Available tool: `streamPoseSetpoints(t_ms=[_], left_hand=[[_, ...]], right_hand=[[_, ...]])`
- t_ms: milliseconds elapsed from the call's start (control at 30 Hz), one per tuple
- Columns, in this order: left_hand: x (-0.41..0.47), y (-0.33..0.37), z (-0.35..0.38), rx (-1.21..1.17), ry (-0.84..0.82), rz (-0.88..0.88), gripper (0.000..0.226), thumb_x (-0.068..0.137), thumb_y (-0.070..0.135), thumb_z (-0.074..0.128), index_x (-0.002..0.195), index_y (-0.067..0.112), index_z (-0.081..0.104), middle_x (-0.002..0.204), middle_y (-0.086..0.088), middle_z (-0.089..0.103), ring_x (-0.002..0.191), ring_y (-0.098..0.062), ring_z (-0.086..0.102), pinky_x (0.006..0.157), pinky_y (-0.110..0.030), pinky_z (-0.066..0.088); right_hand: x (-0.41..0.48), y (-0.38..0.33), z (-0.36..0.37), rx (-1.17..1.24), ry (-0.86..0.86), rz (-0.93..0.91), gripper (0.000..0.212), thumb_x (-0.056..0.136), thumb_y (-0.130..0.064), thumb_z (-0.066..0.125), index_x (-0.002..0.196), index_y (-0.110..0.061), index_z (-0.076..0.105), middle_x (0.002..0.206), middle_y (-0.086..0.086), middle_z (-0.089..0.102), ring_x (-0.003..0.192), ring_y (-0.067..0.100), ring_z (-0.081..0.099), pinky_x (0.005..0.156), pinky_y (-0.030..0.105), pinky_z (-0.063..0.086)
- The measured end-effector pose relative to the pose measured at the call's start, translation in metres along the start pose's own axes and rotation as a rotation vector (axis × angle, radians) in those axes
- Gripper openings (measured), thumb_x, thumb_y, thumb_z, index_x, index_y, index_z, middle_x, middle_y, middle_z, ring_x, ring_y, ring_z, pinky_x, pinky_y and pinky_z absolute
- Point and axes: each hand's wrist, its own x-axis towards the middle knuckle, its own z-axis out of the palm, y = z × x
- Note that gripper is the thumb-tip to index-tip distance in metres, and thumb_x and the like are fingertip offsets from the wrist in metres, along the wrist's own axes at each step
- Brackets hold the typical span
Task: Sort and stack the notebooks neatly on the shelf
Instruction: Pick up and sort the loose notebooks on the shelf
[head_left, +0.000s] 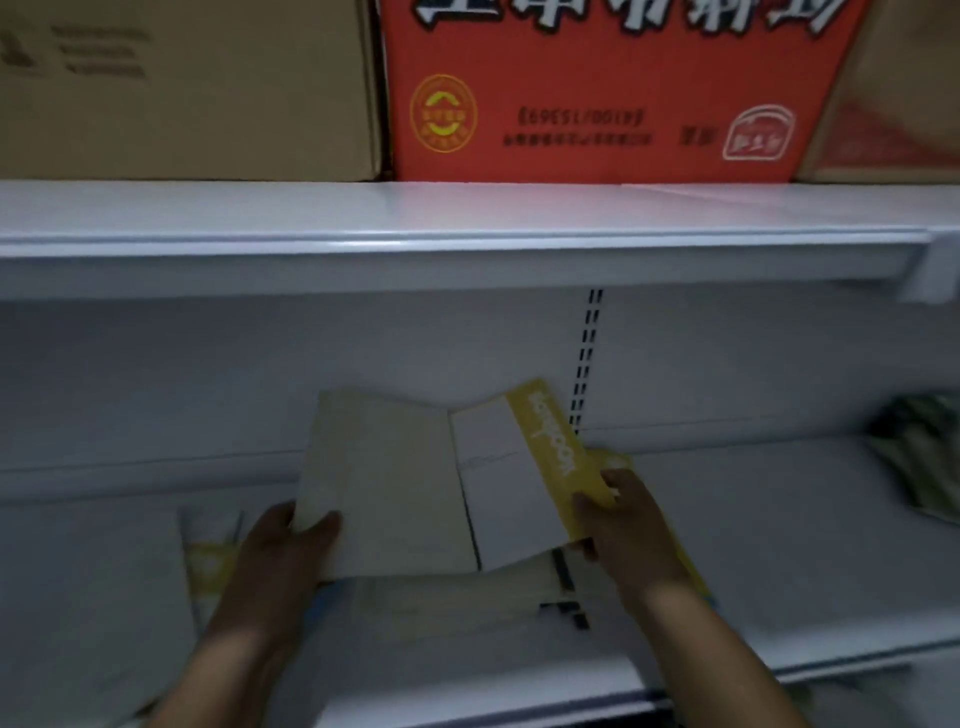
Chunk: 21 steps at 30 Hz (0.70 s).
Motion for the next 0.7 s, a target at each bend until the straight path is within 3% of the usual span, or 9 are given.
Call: streamPoseSetpoints(t_ms=[133,233,267,367,467,567,633,700], left_hand=[[0.008,-0.021,0.047,0.285,0.039,-0.014,0.032,0.085,0.01,0.059,0.115,0.001,0.051,0.109,-0.022,0.06,0.091,-0.034,0.06,0.078,-0.043,0.053],[0.007,-0.031,0.057,0.49,0.069,-0.005,0.037,0.083,0.015,0.06,0.115,0.001,0.049,0.113,-0.024,0.059,0.099,-0.037,0.058,0.083,-0.044,0.052],[0.008,-0.034,0.057,0.499,0.063,-0.002,0.042,0.082,0.016,0.062,0.119,0.002,0.047,0.117,-0.024,0.058,0.104,-0.038,0.057,0.087,-0.044,0.05],[0.009,-0.036,0.051,0.431,-0.023,-0.037,0.066,0.082,0.02,0.064,0.139,0.011,0.031,0.133,-0.019,0.049,0.119,-0.038,0.049,0.097,-0.052,0.045],[0.002,-0.034,0.042,0.454,-0.041,-0.01,0.068,0.085,0.029,0.061,0.143,0.015,0.028,0.142,-0.015,0.043,0.127,-0.033,0.043,0.104,-0.049,0.04],[-0.003,-0.022,0.014,0.484,0.055,0.149,0.049,0.086,0.026,0.061,0.132,0.013,0.048,0.136,-0.009,0.052,0.122,-0.024,0.049,0.104,-0.036,0.04],[0.0,-0.013,-0.018,0.527,0.164,0.209,0.042,0.083,0.023,0.065,0.123,0.014,0.058,0.128,-0.01,0.059,0.116,-0.024,0.054,0.098,-0.03,0.043],[0.005,-0.01,-0.058,0.657,0.274,0.148,0.047,0.079,0.03,0.068,0.124,0.018,0.058,0.13,-0.01,0.058,0.119,-0.027,0.053,0.101,-0.033,0.043]], right_hand=[[0.008,0.027,-0.044,-0.185,0.152,0.056,0.02,0.083,-0.008,0.061,0.101,-0.009,0.052,0.092,0.019,0.058,0.07,0.027,0.054,0.059,0.031,0.041],[0.002,0.037,-0.054,-0.502,0.158,0.077,0.018,0.077,-0.027,0.063,0.087,-0.012,0.06,0.087,0.014,0.062,0.076,0.029,0.057,0.067,0.033,0.047],[0.002,0.04,-0.053,-0.639,0.154,0.078,0.027,0.075,-0.034,0.061,0.09,-0.012,0.064,0.097,0.016,0.062,0.085,0.031,0.058,0.074,0.037,0.051],[0.004,0.037,-0.048,-0.914,0.123,0.133,0.046,0.079,-0.04,0.054,0.119,-0.018,0.057,0.133,0.009,0.048,0.117,0.035,0.046,0.096,0.041,0.042],[0.003,0.023,-0.045,-0.89,0.115,0.102,0.04,0.083,-0.033,0.052,0.12,-0.02,0.057,0.135,0.009,0.048,0.12,0.037,0.043,0.099,0.043,0.038],[-0.004,0.009,-0.02,-0.64,0.141,-0.161,0.033,0.081,-0.022,0.066,0.113,-0.013,0.064,0.13,0.015,0.055,0.12,0.037,0.045,0.101,0.041,0.036],[-0.013,-0.006,0.019,-0.511,0.024,-0.339,0.026,0.078,-0.016,0.069,0.104,-0.013,0.065,0.118,0.01,0.06,0.113,0.032,0.051,0.095,0.036,0.039],[-0.025,-0.021,0.065,-0.452,-0.155,-0.472,0.022,0.079,-0.017,0.068,0.101,-0.019,0.064,0.106,-0.003,0.057,0.106,0.021,0.054,0.092,0.031,0.044]])
